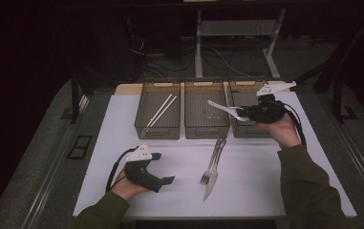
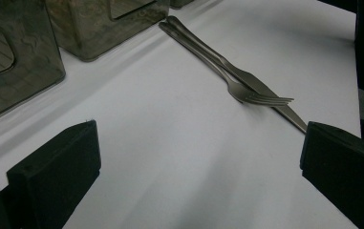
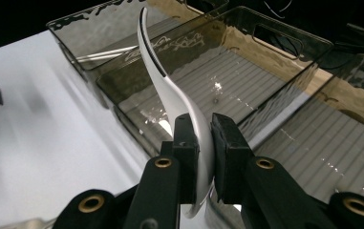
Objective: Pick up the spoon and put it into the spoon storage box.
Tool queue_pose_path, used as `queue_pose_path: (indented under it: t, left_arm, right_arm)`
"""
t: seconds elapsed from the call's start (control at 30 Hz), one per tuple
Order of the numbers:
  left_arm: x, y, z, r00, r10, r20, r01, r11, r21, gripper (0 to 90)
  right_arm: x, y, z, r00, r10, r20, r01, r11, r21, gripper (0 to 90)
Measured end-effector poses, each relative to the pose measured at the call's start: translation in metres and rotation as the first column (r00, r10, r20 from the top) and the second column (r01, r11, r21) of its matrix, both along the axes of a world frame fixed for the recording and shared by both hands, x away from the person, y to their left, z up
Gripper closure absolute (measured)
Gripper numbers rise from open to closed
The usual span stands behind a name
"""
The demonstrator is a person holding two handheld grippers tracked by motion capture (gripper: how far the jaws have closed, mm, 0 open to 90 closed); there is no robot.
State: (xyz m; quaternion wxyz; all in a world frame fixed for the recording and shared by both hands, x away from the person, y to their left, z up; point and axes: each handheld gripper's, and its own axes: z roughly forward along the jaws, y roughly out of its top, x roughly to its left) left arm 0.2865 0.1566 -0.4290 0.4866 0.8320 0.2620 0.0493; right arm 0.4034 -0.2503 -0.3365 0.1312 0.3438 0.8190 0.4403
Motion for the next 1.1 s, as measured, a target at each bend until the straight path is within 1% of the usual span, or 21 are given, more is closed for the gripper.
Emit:
queue_pose_path:
  t: [0.1, 0.27, 0.3, 0.4, 0.43, 0.53, 0.67, 0.87, 1.07, 1.1]
  left_arm:
    - [0.000, 0.000, 0.000, 1.0000, 0.000, 0.000, 0.000, 1.0000, -0.001, 0.0]
    - [0.000, 0.000, 0.000, 1.0000, -0.001, -0.001, 0.001, 1.0000, -0.001, 0.0]
    - [0.000, 0.000, 0.000, 1.0000, 0.000, -0.001, 0.000, 1.0000, -0.002, 0.0]
    - [0.000, 0.001, 0.000, 1.0000, 0.000, -0.001, 0.000, 1.0000, -0.002, 0.0]
    - [0.000, 0.001, 0.000, 1.0000, -0.004, 0.001, 0.004, 1.0000, 0.006, 0.0]
    - [0.000, 0.001, 0.000, 1.0000, 0.000, 0.000, 0.000, 1.0000, -0.003, 0.0]
    - [-0.001, 0.001, 0.000, 1.0000, -0.001, 0.001, 0.001, 1.0000, -0.001, 0.0]
    - [-0.001, 0.000, 0.000, 1.0000, -0.001, 0.001, 0.001, 1.0000, -0.002, 0.0]
    - [-0.001, 0.001, 0.000, 1.0000, -0.001, 0.001, 0.001, 1.0000, -0.002, 0.0]
    - [-0.001, 0.001, 0.000, 1.0000, -0.002, 0.001, 0.002, 1.0000, -0.001, 0.0]
  right_arm:
    - [0.009, 0.008, -0.002, 1.0000, 0.000, 0.002, 0.000, 1.0000, 0.000, 80.8]
    - [0.025, 0.024, -0.008, 0.9999, -0.008, -0.013, 0.008, 0.9999, -0.011, 80.8]
    - [0.028, 0.027, -0.009, 0.9997, -0.009, -0.022, 0.009, 0.9999, -0.010, 80.8]
    - [0.036, 0.035, -0.014, 0.9994, -0.014, -0.032, 0.013, 0.9994, -0.031, 80.8]
    - [0.038, 0.038, -0.015, 0.9992, -0.015, -0.038, 0.013, 0.9993, -0.034, 80.8]
    - [0.043, 0.045, -0.019, 0.9986, -0.019, -0.050, 0.017, 0.9988, -0.045, 80.8]
    - [0.045, 0.054, -0.023, 0.9982, -0.008, -0.059, 0.004, 0.9981, -0.061, 80.7]
    - [0.044, 0.066, -0.032, 0.9956, 0.011, -0.093, -0.019, 0.9963, -0.084, 80.7]
    - [0.042, 0.073, -0.039, 0.9944, 0.028, -0.102, -0.040, 0.9924, -0.117, 80.7]
    - [0.042, 0.074, -0.040, 0.9940, 0.029, -0.106, -0.042, 0.9907, -0.129, 80.7]
